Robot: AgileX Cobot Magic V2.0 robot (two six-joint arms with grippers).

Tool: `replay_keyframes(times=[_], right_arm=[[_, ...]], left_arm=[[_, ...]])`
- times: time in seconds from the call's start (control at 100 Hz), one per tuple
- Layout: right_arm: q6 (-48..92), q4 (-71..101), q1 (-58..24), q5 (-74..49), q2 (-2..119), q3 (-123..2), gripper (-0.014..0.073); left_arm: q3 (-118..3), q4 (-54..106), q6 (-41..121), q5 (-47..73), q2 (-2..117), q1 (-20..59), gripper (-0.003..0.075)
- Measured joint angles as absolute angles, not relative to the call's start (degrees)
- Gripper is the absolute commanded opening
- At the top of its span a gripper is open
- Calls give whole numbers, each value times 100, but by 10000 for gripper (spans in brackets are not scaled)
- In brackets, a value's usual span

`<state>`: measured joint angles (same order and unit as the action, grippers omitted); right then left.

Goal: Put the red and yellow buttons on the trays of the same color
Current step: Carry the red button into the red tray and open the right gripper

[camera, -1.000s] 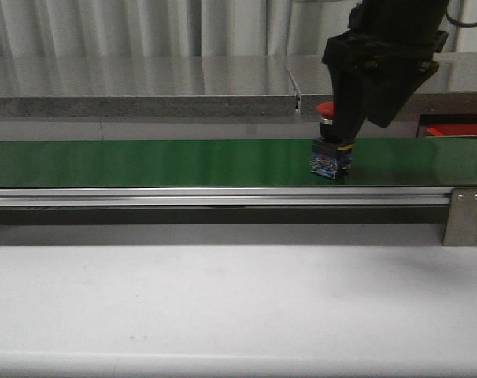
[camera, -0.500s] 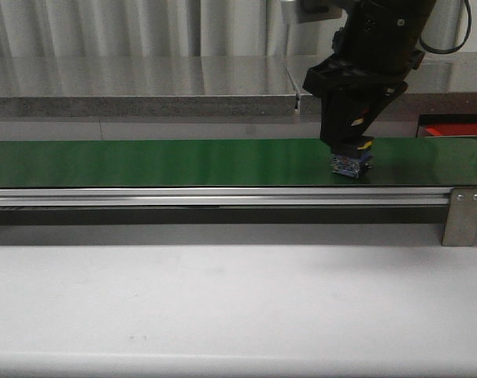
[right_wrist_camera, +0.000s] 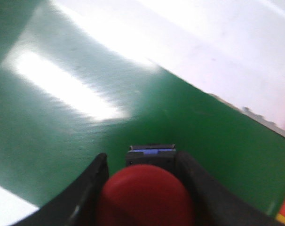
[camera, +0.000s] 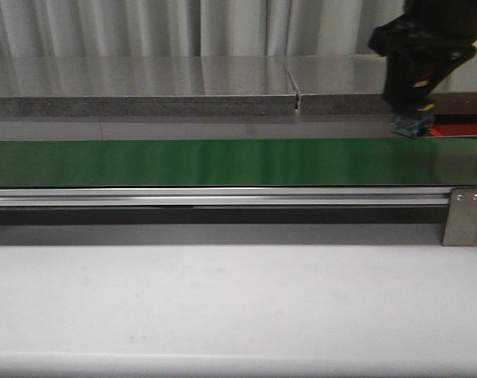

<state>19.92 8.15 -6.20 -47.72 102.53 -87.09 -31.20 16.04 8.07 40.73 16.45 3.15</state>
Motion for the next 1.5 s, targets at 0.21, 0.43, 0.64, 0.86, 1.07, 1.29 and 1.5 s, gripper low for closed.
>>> replay_keyframes(times=[0.21, 0.43, 0.64, 0.86, 1.07, 1.29, 1.5], right_arm=[[1631, 825, 370, -4506, 10253, -8709, 92], [1439, 874, 1128, -4196, 10341, -8720, 92], [1328, 1226, 1614, -4058, 10810, -8811, 92], [1306, 1393, 1657, -4367, 11505, -9736, 92], [1306, 1428, 1647, -4890, 12367, -10874, 92], [1295, 1624, 1647, -4951, 12999, -11441, 92], [1295, 1713, 1647, -4865, 13268, -11547, 266]], left_arm=[[-3120, 1604, 807, 4073, 1645, 315, -20], [-3120, 1604, 807, 4073, 1645, 315, -20], [-3120, 1604, 807, 4073, 1645, 315, -20], [-3120, 1604, 807, 4073, 1645, 315, -20], [-3120, 1604, 807, 4073, 1645, 315, -20], [-3120, 1604, 807, 4073, 1645, 315, -20], [-3120, 1604, 807, 4073, 1645, 315, -20]])
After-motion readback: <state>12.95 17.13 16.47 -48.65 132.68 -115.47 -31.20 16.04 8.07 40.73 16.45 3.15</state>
